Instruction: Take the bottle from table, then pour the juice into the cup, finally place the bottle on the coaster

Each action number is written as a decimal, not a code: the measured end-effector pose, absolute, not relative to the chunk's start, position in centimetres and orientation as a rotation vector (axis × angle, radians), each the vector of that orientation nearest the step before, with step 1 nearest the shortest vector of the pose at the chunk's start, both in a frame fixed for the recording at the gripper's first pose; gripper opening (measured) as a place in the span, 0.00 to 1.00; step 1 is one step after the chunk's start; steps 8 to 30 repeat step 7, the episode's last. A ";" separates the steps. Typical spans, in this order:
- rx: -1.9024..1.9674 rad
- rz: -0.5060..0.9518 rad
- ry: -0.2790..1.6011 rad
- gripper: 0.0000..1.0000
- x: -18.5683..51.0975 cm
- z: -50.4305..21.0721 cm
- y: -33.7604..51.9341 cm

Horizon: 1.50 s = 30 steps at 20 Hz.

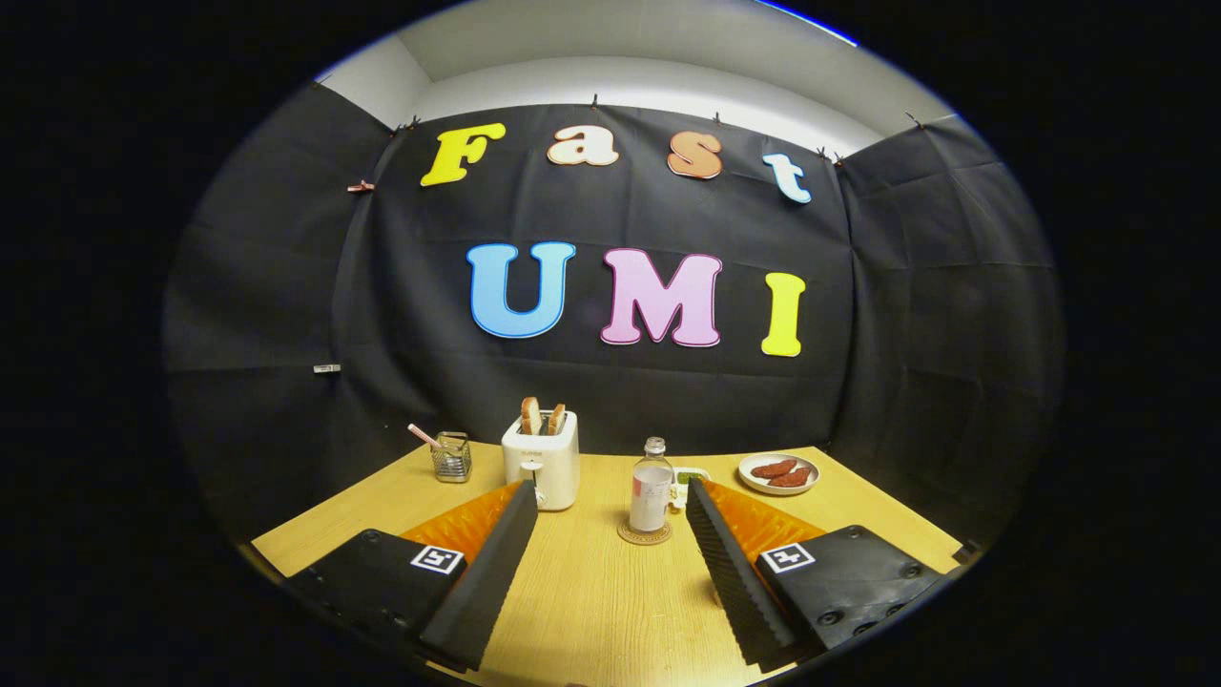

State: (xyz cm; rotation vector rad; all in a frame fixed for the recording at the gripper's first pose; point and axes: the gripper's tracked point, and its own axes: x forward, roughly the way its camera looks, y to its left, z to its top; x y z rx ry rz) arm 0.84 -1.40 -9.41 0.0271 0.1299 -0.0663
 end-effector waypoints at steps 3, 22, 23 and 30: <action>0.032 -0.058 0.130 0.97 0.2 -9.3 -1.5; 0.056 -0.009 0.125 0.97 -0.2 -8.7 -1.3; 0.056 -0.009 0.125 0.97 -0.2 -8.7 -1.3; 0.056 -0.009 0.125 0.97 -0.2 -8.7 -1.3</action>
